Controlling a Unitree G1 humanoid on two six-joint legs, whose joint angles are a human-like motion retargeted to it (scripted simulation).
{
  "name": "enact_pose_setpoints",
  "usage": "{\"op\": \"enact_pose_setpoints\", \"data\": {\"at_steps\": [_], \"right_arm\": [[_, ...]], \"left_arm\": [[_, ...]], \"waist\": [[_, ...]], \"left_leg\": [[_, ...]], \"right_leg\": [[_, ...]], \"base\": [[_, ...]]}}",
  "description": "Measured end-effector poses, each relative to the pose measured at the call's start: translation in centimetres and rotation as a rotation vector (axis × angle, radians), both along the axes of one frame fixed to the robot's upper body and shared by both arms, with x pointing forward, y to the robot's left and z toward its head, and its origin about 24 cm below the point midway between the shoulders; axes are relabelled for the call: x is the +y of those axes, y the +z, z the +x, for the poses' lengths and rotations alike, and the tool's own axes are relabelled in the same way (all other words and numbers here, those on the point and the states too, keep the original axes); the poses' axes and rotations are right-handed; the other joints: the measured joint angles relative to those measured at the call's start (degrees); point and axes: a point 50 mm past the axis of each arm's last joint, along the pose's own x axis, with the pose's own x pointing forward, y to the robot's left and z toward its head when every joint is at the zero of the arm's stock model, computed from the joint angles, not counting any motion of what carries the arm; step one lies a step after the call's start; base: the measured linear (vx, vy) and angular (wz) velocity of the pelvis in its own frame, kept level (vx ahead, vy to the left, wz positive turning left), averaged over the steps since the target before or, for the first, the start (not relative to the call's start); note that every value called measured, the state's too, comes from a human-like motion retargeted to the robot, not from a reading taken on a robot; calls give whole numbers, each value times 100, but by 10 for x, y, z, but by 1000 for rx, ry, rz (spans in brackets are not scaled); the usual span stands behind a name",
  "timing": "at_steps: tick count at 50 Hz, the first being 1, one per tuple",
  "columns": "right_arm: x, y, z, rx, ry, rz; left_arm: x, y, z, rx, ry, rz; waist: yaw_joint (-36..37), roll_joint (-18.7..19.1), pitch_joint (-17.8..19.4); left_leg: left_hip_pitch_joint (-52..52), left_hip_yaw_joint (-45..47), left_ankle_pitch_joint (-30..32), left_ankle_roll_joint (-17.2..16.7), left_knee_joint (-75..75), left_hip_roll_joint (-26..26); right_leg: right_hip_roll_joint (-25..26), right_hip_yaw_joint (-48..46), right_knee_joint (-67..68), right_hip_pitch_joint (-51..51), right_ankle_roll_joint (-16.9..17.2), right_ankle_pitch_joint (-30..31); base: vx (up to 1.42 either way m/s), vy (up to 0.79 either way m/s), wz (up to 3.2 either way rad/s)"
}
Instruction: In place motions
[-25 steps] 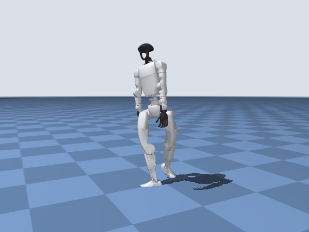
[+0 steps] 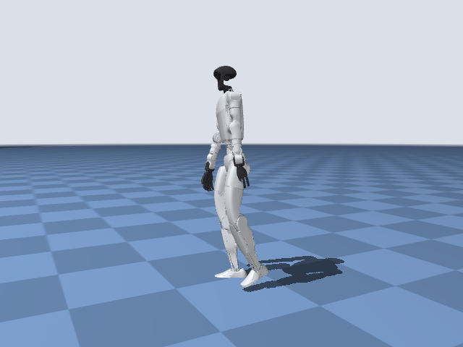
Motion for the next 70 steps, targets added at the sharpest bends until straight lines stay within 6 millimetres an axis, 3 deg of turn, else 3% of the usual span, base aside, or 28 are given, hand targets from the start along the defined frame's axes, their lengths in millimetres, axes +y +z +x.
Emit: {"op": "enact_pose_setpoints", "data": {"at_steps": [5, 7, 10, 12, 16, 22, 25, 35, 40, 44, 50, 57, 63, 70], "right_arm": [[-21, -7, -49, 175, -88, -91], [-27, -8, -73, 257, -126, -124], [-35, -6, -112, 378, -190, -179], [-39, -4, -127, 422, -214, -207], [-28, -6, -153, 444, -332, -214], [-9, -3, -194, 559, -520, -143], [-8, -5, -188, 548, -468, -150], [3, -17, -108, 323, -187, -36], [15, -18, -77, 222, -124, 27], [19, -17, -65, 182, -78, 38], [16, -17, -70, 193, -52, 12], [6, -17, -103, 309, -108, -50], [-1, -14, -128, 388, -209, -91], [-5, -13, -132, 387, -246, -103]], "left_arm": [[-6, 0, 24, -93, -7, -17], [-5, 1, 28, -115, -10, -15], [-3, 1, 29, -126, -22, -11], [-2, 1, 25, -111, -20, -18], [8, 1, 24, -77, -14, 3], [10, 1, 5, -13, 10, 28], [5, 1, -6, 30, 74, 1], [0, 3, -34, 131, 40, -8], [2, 3, -30, 124, 3, -7], [2, 2, -21, 95, 16, -12], [3, 1, -6, 49, 24, -20], [3, 1, 3, 13, 11, -22], [4, 1, -1, 27, 7, -18], [5, 2, -15, 70, 8, -12]], "waist": [[136, 290, -36], [96, 395, -36], [-114, 490, -85], [-353, 599, -190], [-743, 549, -418], [-156, 287, -563], [-244, 280, -629], [-526, 399, -670], [-477, 375, -690], [-491, 340, -686], [-453, 268, -668], [-396, 224, -702], [-351, 182, -661], [-293, 168, -568]], "left_leg": [[-65, -782, -121, -447, -1118, -355], [77, -624, 49, -545, -1684, -351], [441, -31, 618, -265, -2440, -419], [583, -46, 504, -353, -2577, -351], [542, -49, 498, -303, -2719, -471], [908, 425, 328, -183, -2899, -607], [923, 507, 219, -183, -2843, -585], [1182, 979, -44, -113, -2984, -607], [1229, 1141, -137, -81, -3004, -641], [1257, 1146, -199, -46, -2988, -683], [1303, 1133, -274, -3, -2958, -743], [1277, 1094, -350, 32, -2924, -783], [1238, 1024, -383, 70, -2895, -819], [1224, 980, -404, 113, -2893, -854]], "right_leg": [[360, 417, -177, 66, 13, 110], [521, 509, -259, 182, 11, 124], [685, 561, -486, 452, 47, 182], [795, 553, -679, 557, 90, 266], [778, 589, -805, 547, 159, 272], [819, 1031, -729, 594, 164, 305], [796, 1119, -724, 569, 232, 334], [852, 1586, -623, 434, 384, 443], [856, 1743, -620, 389, 437, 521], [828, 1751, -623, 407, 483, 551], [792, 1740, -610, 463, 515, 560], [753, 1709, -593, 460, 540, 540], [702, 1646, -592, 466, 567, 536], [661, 1614, -591, 472, 599, 561]], "base": [[17, 10, -89], [26, 7, -67], [34, 10, -29], [31, 12, -7], [21, 2, -6], [28, -6, -68], [16, 4, -32], [12, 2, -44], [8, 2, -27], [7, 2, -5], [7, 3, 1], [3, 2, 2], [0, 0, 0], [0, 0, 0]]}}
